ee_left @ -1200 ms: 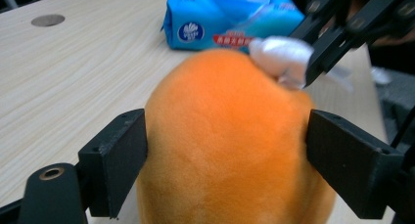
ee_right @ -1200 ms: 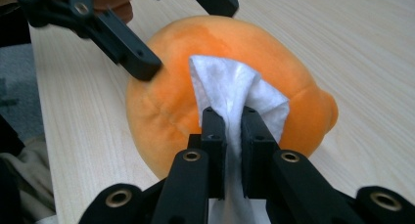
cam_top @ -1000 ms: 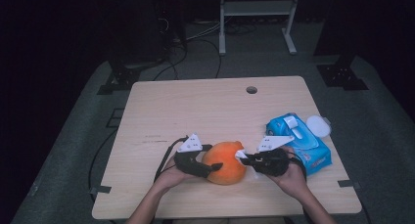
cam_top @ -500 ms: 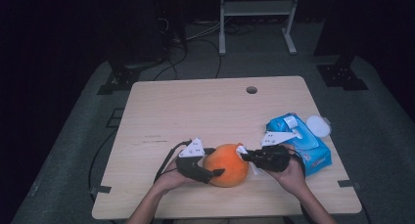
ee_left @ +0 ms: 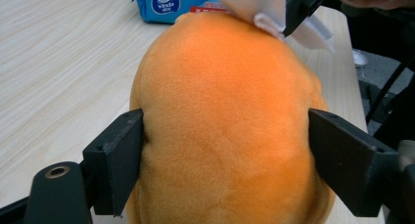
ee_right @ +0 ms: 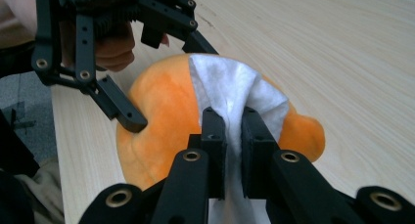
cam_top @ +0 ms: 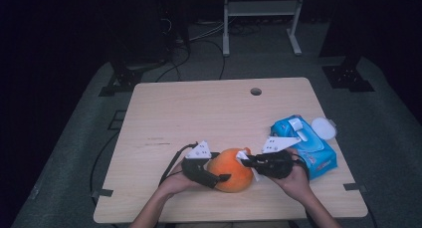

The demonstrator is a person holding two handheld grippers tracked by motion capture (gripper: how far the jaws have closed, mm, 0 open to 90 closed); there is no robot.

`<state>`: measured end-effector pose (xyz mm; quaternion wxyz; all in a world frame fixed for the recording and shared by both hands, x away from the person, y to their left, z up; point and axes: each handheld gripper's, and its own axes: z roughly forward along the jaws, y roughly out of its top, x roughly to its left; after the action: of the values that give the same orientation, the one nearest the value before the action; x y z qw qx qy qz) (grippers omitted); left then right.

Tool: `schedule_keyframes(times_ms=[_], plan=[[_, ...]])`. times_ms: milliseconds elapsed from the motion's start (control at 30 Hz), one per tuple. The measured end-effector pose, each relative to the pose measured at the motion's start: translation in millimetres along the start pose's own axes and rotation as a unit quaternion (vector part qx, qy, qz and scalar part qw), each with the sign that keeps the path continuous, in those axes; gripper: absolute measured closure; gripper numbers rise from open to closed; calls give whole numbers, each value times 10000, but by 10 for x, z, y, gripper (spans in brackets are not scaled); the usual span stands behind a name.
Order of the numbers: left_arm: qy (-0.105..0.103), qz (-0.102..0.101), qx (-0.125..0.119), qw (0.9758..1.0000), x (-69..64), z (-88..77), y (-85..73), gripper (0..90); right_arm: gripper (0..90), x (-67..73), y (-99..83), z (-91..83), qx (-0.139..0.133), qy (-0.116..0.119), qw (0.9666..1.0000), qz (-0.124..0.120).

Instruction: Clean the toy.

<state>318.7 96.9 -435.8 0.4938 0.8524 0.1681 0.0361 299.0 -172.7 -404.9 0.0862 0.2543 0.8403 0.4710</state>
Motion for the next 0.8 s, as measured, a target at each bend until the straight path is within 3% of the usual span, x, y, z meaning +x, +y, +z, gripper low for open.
schedule_keyframes(times_ms=[167,267,333,367,433,500,600,800], plan=[[-61,-427,-121,9990,46,14,45,67,816,-69,-100,-16,8,231,9996,152],[-97,-434,54,9990,26,79,35,73,815,-31,-79,-7,-3,198,9997,128],[-38,-313,79,9995,14,67,39,183,816,-15,-55,0,7,113,9999,92],[76,-121,10,9999,-1,35,60,250,816,-16,-45,2,8,85,9999,87],[229,-16,-214,9995,-22,5,110,336,817,-24,-8,-19,-10,-75,10000,65],[494,277,-388,9976,-64,11,160,348,817,-35,48,-69,-106,-260,9996,47],[609,421,-339,9967,-85,96,121,328,817,-38,79,-98,-256,-316,9991,72],[543,305,-257,9977,-48,73,44,268,818,-181,-86,-45,-121,-297,9991,271]])
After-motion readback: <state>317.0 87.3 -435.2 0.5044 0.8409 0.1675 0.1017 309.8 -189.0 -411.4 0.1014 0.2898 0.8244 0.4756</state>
